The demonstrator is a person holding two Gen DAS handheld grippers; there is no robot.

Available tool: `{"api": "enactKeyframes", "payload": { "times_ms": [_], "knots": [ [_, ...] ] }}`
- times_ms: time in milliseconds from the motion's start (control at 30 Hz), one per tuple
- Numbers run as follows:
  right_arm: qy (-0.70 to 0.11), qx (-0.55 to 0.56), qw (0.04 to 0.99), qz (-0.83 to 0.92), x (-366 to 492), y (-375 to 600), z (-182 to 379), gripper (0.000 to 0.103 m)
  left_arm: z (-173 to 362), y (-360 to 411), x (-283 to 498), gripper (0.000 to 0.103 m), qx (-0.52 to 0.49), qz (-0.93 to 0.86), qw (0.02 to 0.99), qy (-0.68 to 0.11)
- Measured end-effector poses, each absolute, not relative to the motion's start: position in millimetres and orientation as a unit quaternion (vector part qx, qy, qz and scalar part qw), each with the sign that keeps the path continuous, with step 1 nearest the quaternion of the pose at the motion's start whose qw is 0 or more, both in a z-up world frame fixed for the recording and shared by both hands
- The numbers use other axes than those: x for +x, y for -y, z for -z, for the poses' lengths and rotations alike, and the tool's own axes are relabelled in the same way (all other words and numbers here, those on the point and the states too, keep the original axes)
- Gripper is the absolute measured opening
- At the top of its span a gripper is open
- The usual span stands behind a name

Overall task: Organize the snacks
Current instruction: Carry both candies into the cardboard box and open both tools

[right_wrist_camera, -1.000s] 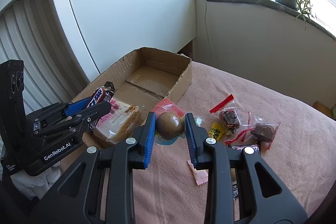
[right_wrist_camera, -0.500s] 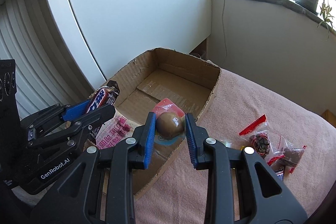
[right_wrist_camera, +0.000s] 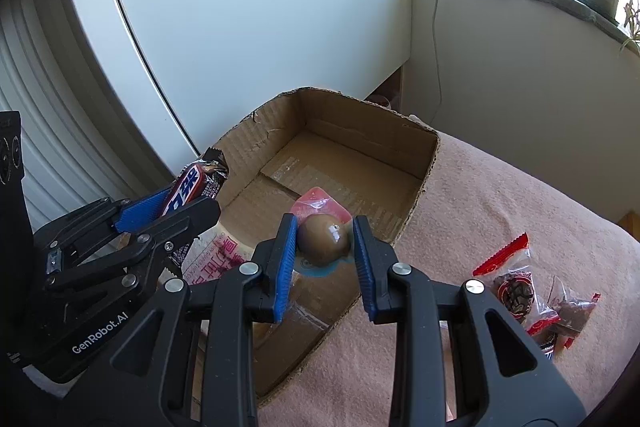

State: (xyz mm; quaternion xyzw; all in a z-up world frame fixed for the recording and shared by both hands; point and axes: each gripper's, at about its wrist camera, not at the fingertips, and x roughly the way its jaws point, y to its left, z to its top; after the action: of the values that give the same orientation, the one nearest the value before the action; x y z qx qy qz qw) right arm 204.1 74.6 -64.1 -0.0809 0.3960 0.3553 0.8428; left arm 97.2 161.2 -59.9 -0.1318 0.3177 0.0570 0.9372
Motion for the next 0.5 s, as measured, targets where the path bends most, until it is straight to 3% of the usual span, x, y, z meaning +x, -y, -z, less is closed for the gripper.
{"api": "enactKeyframes", "payload": {
  "times_ms": [333,367,467,500],
  "knots": [
    [-0.393,-0.076,0.846,-0.354,202.8,-73.1,60.4,0.031,57.1,-161.9,93.5,0.030,-0.134,-0.069,0.937,-0.315],
    [-0.393,-0.073,0.845,-0.355,203.1,-72.6,59.7,0.034,56.5,-161.8,93.2,0.036,-0.134,-0.070,0.937,-0.314],
    [-0.387,-0.071,0.848,-0.355,202.6,-70.5,56.5,0.057,53.3,-162.6,91.1,0.038,-0.132,-0.074,0.939,-0.308],
    [-0.383,-0.071,0.850,-0.355,201.5,-69.6,54.9,0.059,52.3,-163.3,90.6,0.038,-0.132,-0.077,0.940,-0.306]
  ]
}}
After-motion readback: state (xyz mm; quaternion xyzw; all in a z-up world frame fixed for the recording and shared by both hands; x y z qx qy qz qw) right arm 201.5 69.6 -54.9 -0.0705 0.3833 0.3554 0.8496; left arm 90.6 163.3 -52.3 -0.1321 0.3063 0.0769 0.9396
